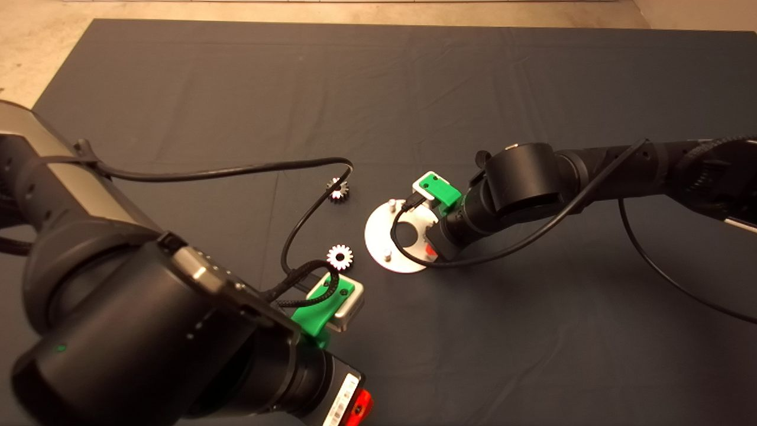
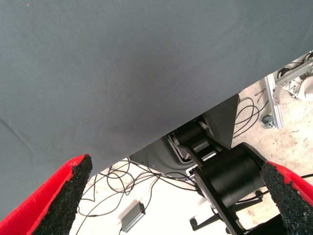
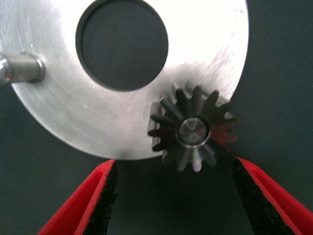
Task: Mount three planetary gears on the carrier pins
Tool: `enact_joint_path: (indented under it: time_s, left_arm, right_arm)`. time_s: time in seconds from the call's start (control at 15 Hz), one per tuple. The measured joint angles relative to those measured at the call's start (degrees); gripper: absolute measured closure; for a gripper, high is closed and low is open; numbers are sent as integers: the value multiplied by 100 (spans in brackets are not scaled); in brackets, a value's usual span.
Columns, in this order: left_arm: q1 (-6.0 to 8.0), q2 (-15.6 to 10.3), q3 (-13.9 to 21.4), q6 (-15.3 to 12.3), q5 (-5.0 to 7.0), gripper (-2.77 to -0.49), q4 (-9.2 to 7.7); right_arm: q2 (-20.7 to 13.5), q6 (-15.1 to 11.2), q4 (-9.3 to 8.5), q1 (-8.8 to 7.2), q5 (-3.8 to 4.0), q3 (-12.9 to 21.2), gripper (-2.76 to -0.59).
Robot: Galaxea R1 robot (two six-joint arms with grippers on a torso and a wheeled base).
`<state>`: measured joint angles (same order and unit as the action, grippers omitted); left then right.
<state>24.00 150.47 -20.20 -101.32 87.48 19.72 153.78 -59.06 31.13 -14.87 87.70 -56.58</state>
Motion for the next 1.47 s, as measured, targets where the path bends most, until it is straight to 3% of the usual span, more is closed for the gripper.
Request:
enact_joint_path:
  time_s: [0.13,0.27,0.47,0.6,0.73,0.87,1.07,1.47]
  left_arm:
    - [0,0,-1,-1,0,-251,1]
    - [0,0,0,-1,0,-251,1]
    - [0,0,0,-1,0,-251,1]
    - [0,0,-2,0,0,-251,1]
    - [0,2,-2,37,0,-251,1]
    - [0,13,-79,323,-5,-251,-5]
    - [5,13,-508,1020,0,-251,-2]
    - [13,13,-1135,1878,0,-251,0]
  right_arm:
    - [0,-13,-539,-129,0,21,-173]
    - [-1,-64,-1285,-295,4,177,-173]
    - [-45,-380,-1932,-668,0,754,-173]
    - [-136,-695,-2218,-921,-5,1319,-173]
    - [-335,-871,-2490,-1011,-10,1847,-173]
    - [-552,-998,-2565,-1073,7,2079,-173]
    - [-769,-1114,-2609,-1138,12,2289,-173]
    - [-1052,-1178,-2702,-1343,15,2530,-173]
